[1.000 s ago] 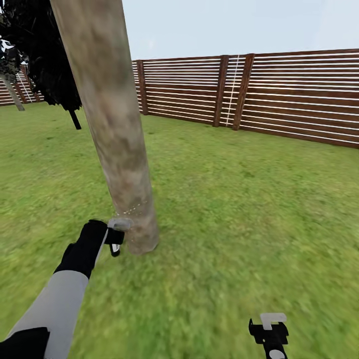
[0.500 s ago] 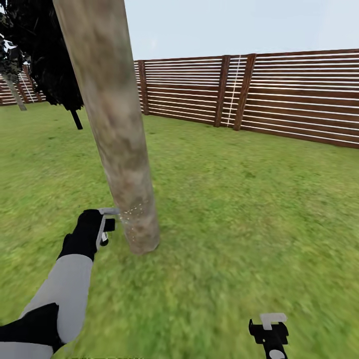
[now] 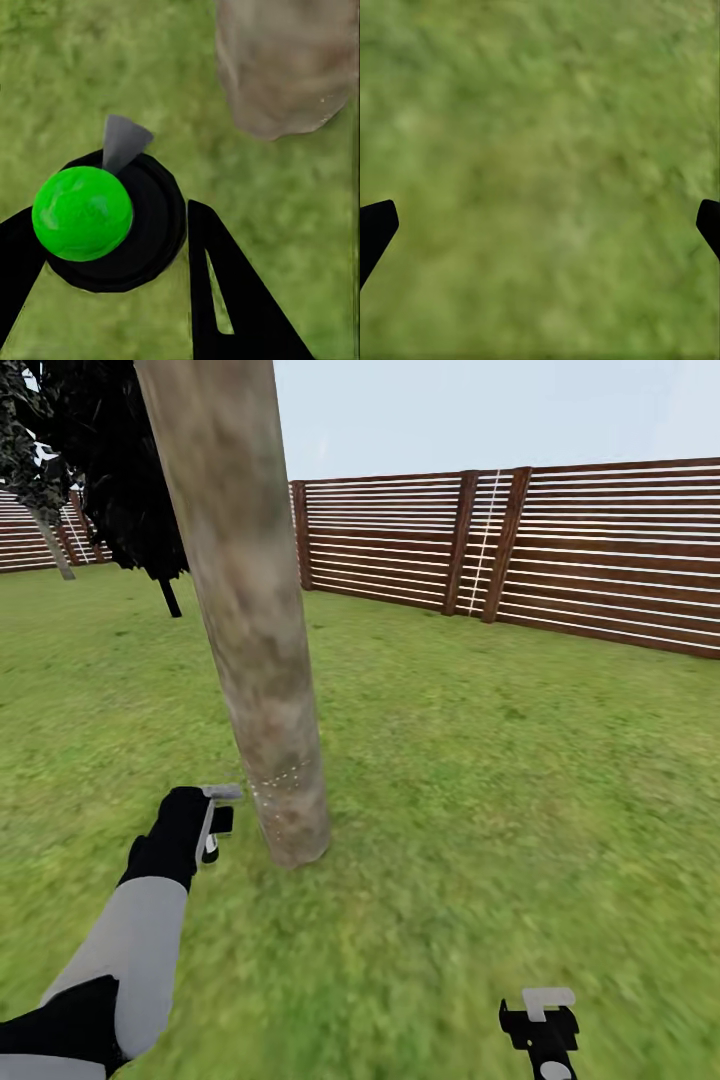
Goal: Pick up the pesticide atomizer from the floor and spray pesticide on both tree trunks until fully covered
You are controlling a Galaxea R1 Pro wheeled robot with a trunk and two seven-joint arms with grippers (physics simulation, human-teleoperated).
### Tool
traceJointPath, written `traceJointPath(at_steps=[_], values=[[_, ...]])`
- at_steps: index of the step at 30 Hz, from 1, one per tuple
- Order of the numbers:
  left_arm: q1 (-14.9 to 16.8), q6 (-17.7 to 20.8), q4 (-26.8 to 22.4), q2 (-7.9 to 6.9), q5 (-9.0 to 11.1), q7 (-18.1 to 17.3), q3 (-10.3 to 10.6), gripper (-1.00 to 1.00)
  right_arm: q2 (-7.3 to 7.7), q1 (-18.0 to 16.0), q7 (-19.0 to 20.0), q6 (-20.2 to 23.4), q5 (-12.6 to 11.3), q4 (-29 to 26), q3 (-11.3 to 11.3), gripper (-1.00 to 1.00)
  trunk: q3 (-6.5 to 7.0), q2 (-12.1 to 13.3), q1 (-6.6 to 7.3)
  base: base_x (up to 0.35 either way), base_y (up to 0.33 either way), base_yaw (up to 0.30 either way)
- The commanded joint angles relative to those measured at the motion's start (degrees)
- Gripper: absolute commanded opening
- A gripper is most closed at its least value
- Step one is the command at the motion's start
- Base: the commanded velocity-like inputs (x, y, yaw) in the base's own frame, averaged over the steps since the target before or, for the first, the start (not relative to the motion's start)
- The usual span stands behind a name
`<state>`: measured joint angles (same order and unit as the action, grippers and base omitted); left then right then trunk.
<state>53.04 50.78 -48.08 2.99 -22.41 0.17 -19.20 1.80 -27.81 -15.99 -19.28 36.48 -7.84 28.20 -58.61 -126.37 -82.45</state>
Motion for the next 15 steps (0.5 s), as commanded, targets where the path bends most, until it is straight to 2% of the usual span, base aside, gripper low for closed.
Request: traceJointPath(at_steps=[1, 3, 5, 9, 15], values=[[1.29, 0.29, -0.11, 0.04, -0.23, 0.10, -0.08, -1.00, 0.02, -0.05, -0.19, -0.23, 0.61, 0.11, 0.45, 1.00, -0.05, -0.02, 0.01, 0.000, 0.000, 0.000], [2.50, 0.47, -0.16, -0.33, -0.37, 0.21, 0.08, -1.00, 0.04, -0.05, -0.19, -0.23, 0.61, 0.11, 0.45, 1.00, -0.05, -0.02, 0.01, 0.031, -0.017, 0.000], [2.40, 0.49, -0.17, -0.48, -0.52, 0.25, 0.13, -1.00, 0.04, -0.05, -0.19, -0.23, 0.61, 0.11, 0.45, 1.00, -0.05, -0.02, 0.01, 0.100, -0.142, 0.000], [2.01, 0.33, -0.04, -0.54, -0.45, 0.41, -0.04, -1.00, 0.04, -0.05, -0.19, -0.23, 0.59, 0.11, 0.45, 1.00, -0.05, -0.02, 0.01, 0.041, -0.253, 0.000], [1.98, 0.29, -0.14, -0.57, -0.41, 0.44, -0.22, -1.00, 0.04, -0.05, -0.19, -0.23, 0.61, 0.11, 0.45, 1.00, -0.05, -0.02, 0.01, -0.052, -0.274, 0.000]])
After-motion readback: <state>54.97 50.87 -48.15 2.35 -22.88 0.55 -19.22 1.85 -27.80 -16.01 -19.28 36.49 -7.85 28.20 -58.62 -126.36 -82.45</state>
